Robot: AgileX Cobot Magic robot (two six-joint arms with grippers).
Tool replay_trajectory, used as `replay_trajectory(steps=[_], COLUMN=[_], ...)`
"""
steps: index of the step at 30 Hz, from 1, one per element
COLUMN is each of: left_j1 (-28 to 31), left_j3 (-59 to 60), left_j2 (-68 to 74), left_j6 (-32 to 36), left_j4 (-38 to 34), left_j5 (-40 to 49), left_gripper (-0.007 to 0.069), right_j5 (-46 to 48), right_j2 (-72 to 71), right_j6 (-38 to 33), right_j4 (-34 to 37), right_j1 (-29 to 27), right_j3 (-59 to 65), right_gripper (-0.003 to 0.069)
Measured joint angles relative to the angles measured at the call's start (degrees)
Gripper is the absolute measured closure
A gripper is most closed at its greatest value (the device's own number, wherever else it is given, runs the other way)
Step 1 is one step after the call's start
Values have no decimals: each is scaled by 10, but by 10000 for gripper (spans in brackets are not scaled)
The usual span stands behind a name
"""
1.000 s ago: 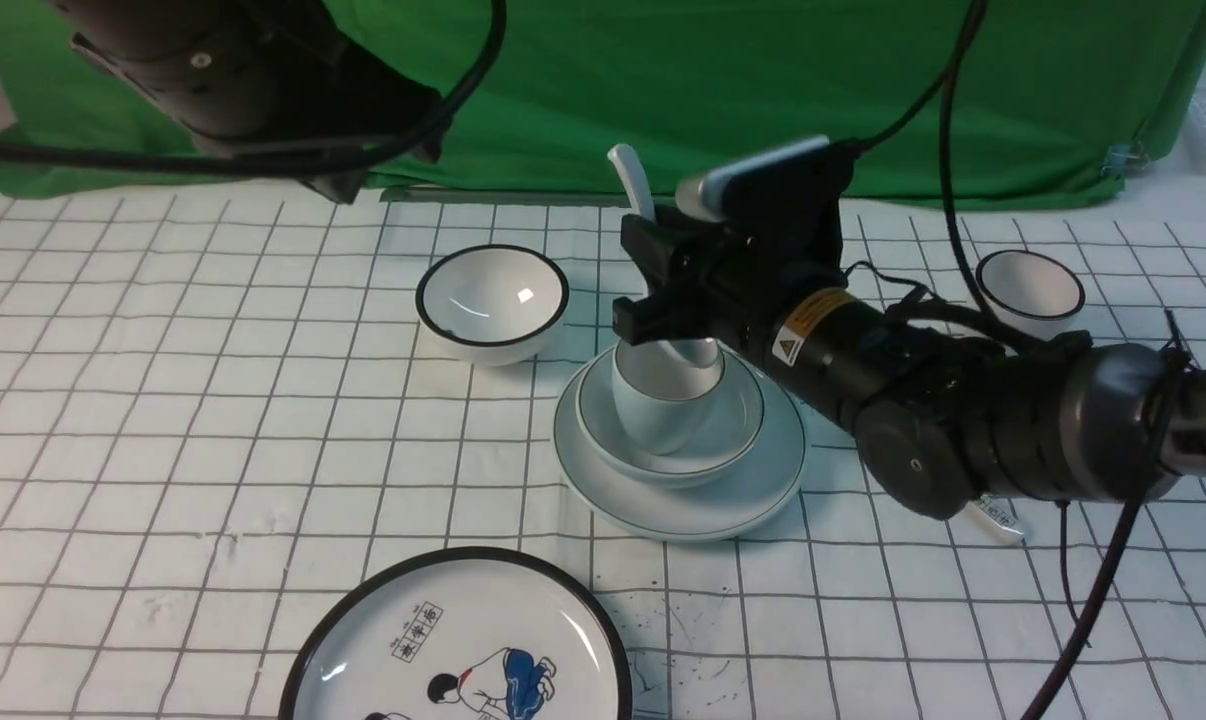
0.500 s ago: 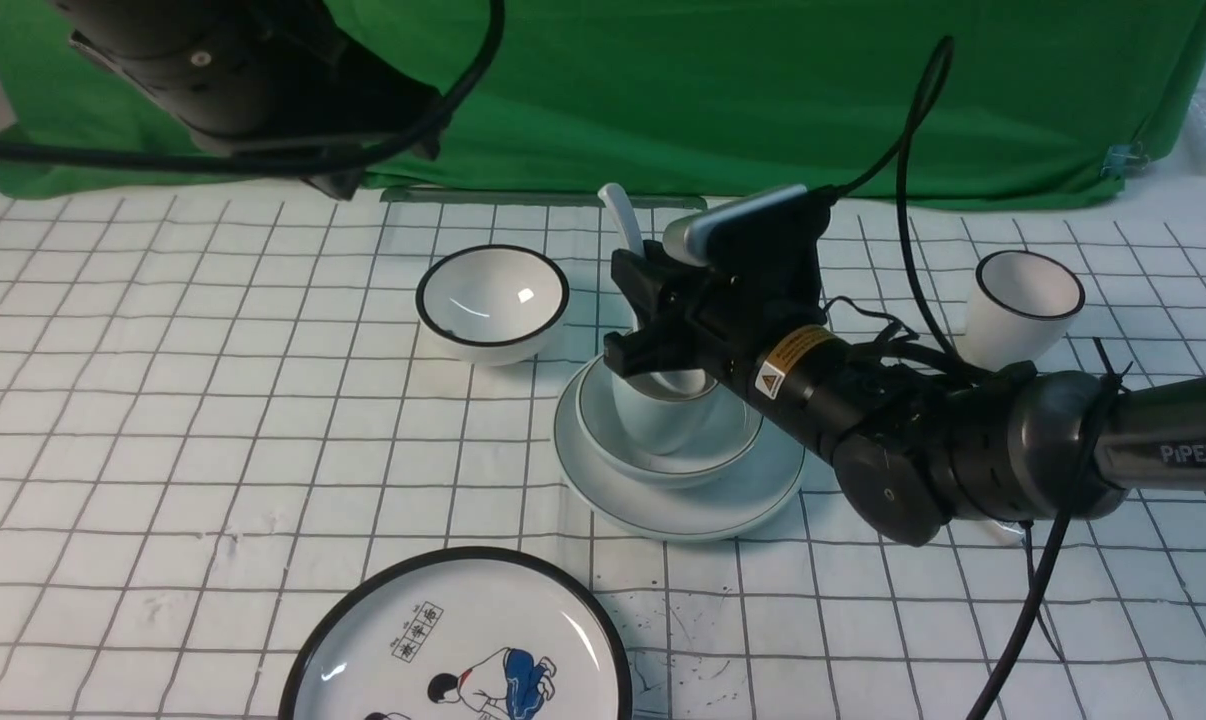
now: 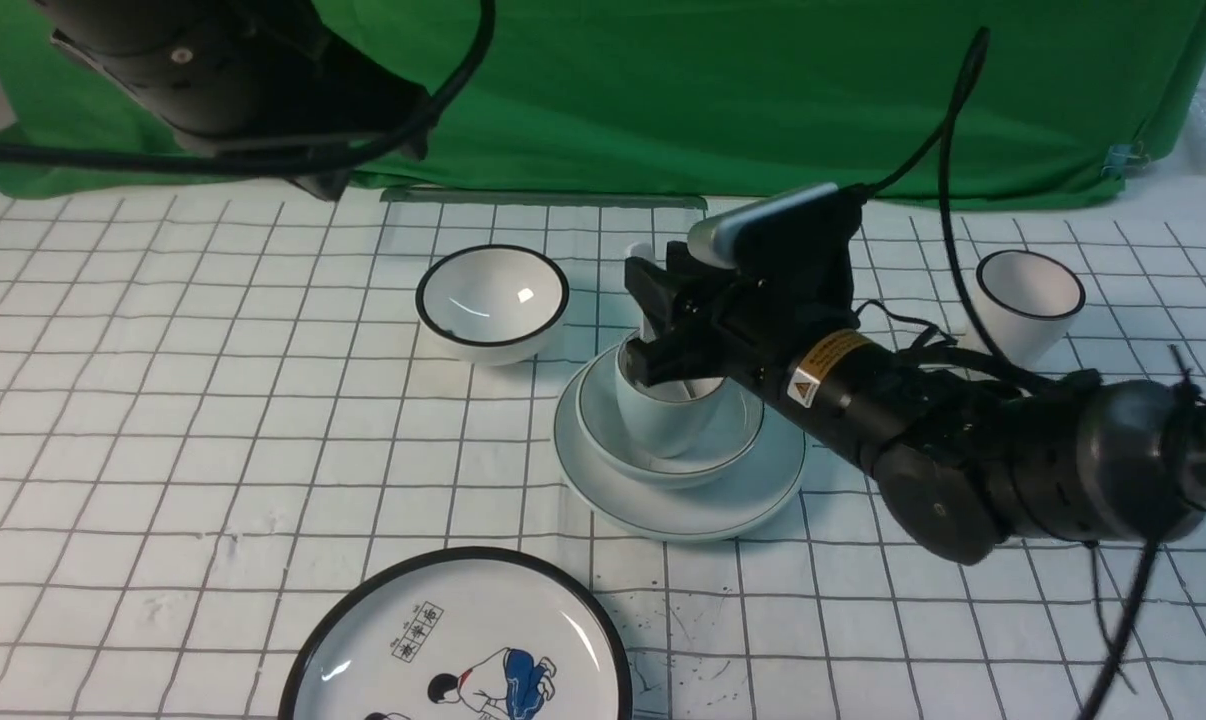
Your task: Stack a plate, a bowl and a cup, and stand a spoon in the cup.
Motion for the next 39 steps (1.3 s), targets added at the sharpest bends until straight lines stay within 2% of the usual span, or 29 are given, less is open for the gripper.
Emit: replay_trajectory(steps=[3,5,6,8,10,11,14,16,17,19,20,21,22,24,28,29,31,34,39], left_j1=[0,0,0,0,0,0,0,0,0,0,0,0,0,0,0,0,0,0,0], left_j3=[0,5,17,44,62,93,210,250,315,405,413,473,487,568,649,652,683,697,704], left_j2=[-37,-72,-103,-149,-172,-210,-334,-380,-435,-521,-529,-595,-602,-689,-790,-794,-837,-846,-846], left_j6=[-1,-1,-4,-11,-15,-22,-45,-50,-57,-64,-64,-68,-68,-70,-74,-74,-75,-75,-75], left_j4=[0,0,0,-1,-1,-1,-1,-1,-1,-2,-2,-2,-2,-4,-5,-5,-7,-7,-7], left_j5=[-6,-10,-17,-34,-44,-64,-148,-184,-226,-284,-289,-322,-324,-348,-370,-371,-374,-377,-380], left_gripper=[621,621,621,621,621,621,621,621,621,621,621,621,621,621,621,621,621,621,621], right_j5=[131,267,375,476,532,598,715,753,781,783,781,744,738,665,535,535,464,417,409], right_j2=[-111,-208,-286,-360,-402,-460,-575,-610,-644,-716,-716,-782,-782,-866,-959,-963,-991,-1000,-1001], right_j6=[-9,-25,-37,-46,-48,-53,-54,-54,-54,-47,-46,-41,-41,-40,-40,-40,-40,-40,-40], right_j4=[0,-1,0,0,0,0,0,0,0,0,0,-1,-1,-1,-1,-1,0,0,0], right_j1=[-4,-13,-22,-30,-36,-42,-47,-47,-47,-47,-47,-47,-47,-47,-48,-48,-48,-48,-48], right_j3=[32,36,33,27,23,20,19,19,24,51,55,95,100,169,293,293,348,376,388], right_gripper=[519,599,622,631,634,636,637,637,637,637,637,637,637,637,635,635,624,606,582])
